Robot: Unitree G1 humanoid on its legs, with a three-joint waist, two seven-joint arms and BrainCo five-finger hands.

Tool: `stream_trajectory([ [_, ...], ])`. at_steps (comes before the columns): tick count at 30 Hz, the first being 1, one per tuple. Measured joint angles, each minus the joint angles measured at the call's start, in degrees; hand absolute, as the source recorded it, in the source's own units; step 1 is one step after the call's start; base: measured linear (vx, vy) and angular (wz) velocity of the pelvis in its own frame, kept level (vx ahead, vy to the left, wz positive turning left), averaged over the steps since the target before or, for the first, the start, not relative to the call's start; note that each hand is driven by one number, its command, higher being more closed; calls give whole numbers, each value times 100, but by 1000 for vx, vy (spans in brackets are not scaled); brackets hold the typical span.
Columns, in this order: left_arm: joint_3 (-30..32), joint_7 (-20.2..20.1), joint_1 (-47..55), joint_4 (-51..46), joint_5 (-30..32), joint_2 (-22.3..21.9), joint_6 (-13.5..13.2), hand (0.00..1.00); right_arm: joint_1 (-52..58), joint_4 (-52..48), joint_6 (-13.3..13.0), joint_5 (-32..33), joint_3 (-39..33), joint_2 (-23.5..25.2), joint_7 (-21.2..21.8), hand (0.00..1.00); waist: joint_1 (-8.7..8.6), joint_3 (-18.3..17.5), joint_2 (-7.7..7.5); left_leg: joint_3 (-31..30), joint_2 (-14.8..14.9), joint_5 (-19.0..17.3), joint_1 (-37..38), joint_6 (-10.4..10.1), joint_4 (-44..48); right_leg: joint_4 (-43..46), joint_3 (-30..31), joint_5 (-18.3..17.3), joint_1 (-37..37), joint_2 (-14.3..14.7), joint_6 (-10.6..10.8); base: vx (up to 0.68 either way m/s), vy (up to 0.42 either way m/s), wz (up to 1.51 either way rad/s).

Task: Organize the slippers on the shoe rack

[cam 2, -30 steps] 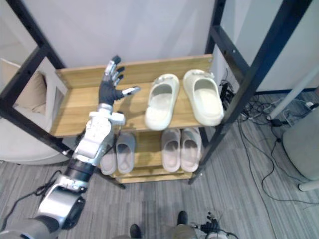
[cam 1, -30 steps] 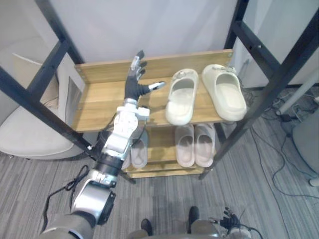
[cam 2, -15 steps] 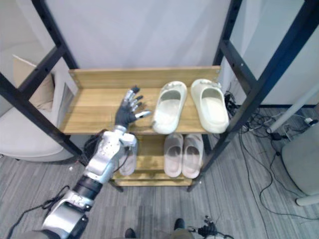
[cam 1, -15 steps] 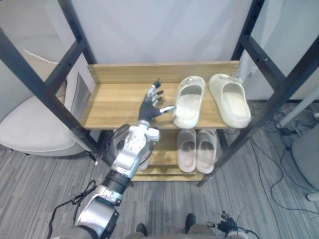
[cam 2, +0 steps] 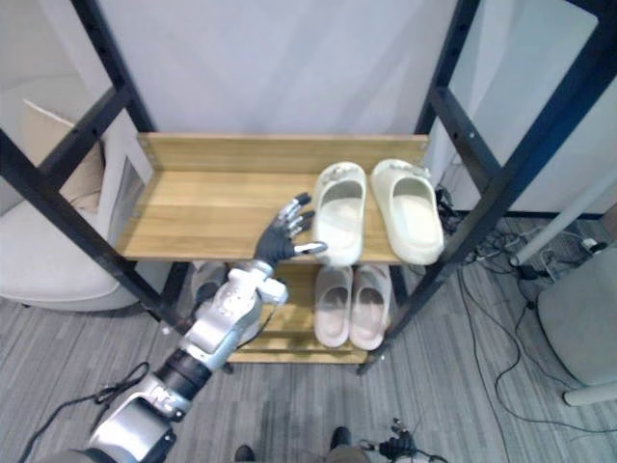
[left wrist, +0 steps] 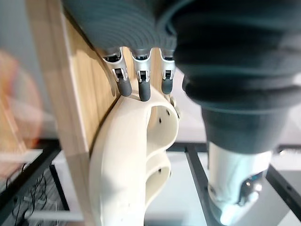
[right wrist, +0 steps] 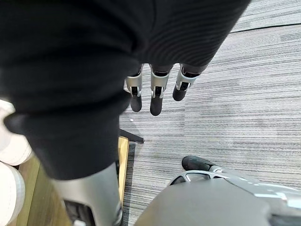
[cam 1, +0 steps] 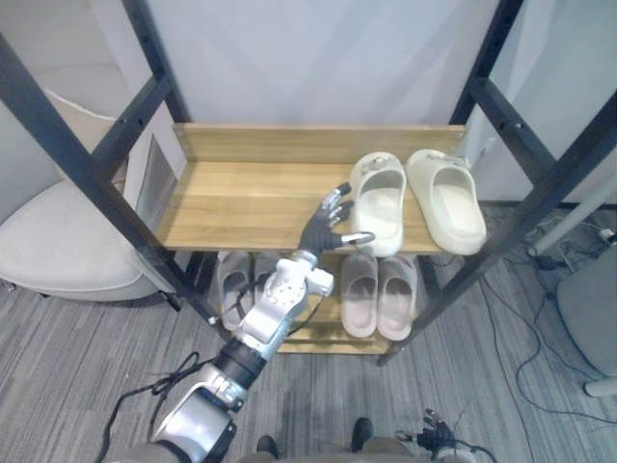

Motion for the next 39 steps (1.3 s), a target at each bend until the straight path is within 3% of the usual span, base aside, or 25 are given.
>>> stream_trajectory([
  [8,-123,46,-81,120,-186,-189,-2,0,11,-2,1,171,-8,4,-11,0,-10,1,-1,28,6,1,-1,-2,-10,-1,35,-3,-12,0,2,0,0,0],
  [26,195,78,-405,361,-205,-19,10,0,28,-22,0,181,-224,89,-22,0,-19,4,-6,126,-4,0,2,-2,-60,-1,38,22,-93,-14,9,2,2,-3],
  [36,393,-93,-9,-877,-289,327,8,0,24,-14,1,178,-143,71,60,0,12,2,-3,-160,-22,2,-77,3,-12,1,-189,-19,7,-30,28,5,-2,13],
  [39,239,-165,233,-1548,-504,448,-6,0,41,13,-1,176,8,-10,91,0,141,-4,0,-207,-36,2,-92,3,4,2,-236,-24,31,-51,35,-7,8,9],
])
